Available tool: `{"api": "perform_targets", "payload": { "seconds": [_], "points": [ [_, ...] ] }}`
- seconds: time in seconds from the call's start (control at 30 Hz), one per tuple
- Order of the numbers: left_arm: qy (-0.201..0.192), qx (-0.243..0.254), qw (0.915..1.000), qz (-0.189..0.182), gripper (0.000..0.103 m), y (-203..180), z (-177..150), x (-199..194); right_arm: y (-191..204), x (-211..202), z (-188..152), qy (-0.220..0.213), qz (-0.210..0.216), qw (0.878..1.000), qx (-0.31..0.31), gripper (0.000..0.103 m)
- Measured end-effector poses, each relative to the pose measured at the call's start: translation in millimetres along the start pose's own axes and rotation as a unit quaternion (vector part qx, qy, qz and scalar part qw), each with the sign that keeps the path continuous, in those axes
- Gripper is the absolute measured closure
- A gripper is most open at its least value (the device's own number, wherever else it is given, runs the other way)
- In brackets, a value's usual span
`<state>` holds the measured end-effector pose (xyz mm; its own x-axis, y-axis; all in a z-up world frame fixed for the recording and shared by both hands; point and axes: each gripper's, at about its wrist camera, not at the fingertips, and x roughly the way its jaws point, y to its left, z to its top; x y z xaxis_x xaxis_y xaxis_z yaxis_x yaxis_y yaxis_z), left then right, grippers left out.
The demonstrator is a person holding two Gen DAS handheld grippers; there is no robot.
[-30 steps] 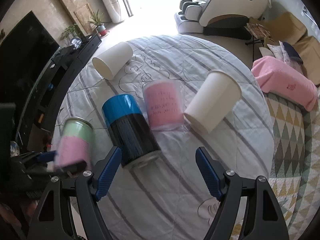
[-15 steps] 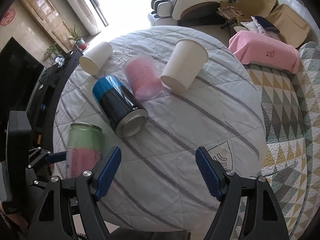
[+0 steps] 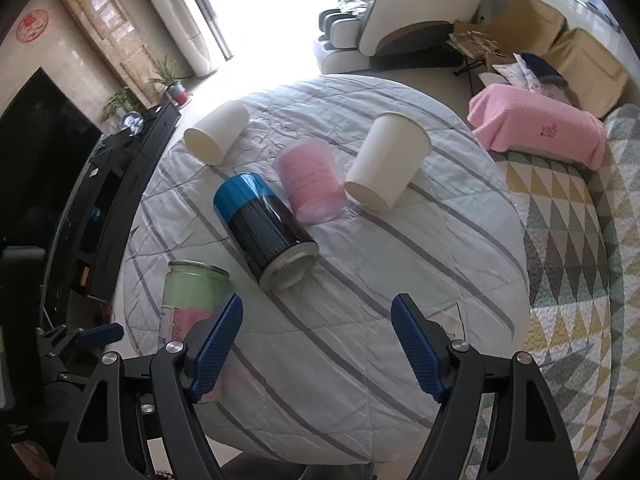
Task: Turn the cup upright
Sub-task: 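Lift the jar with the left gripper and rotate it open end up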
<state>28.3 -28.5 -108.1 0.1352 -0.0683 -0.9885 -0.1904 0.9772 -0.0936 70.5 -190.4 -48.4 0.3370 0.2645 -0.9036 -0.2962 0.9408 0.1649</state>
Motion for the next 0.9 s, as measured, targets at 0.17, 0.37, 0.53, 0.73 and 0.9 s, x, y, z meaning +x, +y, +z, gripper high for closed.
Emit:
{"api": "perform_targets", "payload": {
  "seconds": [0.17, 0.37, 0.53, 0.73, 0.9],
  "points": [
    [0.005, -0.024, 0.9997, 0.001, 0.002, 6.1, -0.8, 6.0, 9.7, 3.8, 11.0, 0.004, 0.044, 0.998, -0.035, 0.025],
    [0.020, -0.054, 0.9981, -0.024, 0.004, 12.9, 1.0, 25.7, 28.0, 18.8, 34.3, 0.020, 0.101, 0.991, -0.088, 0.044],
    [0.030, -0.062, 0.9952, -0.070, 0.031, 15.3, -3.2, 41.7, 51.9, 53.5, 60.5, 0.075, 0.187, 0.971, -0.130, 0.082],
    [0.013, -0.069, 0.9943, -0.081, 0.031, 18.7, -7.6, 40.3, 105.8, 107.9, 89.9, 0.175, 0.225, 0.931, -0.228, 0.089],
    [0.000, -0.074, 0.9929, -0.093, 0.031, 25.4, -14.4, 38.7, 143.1, 156.9, 86.5, 0.278, 0.206, 0.886, -0.308, 0.091]
  ]
}}
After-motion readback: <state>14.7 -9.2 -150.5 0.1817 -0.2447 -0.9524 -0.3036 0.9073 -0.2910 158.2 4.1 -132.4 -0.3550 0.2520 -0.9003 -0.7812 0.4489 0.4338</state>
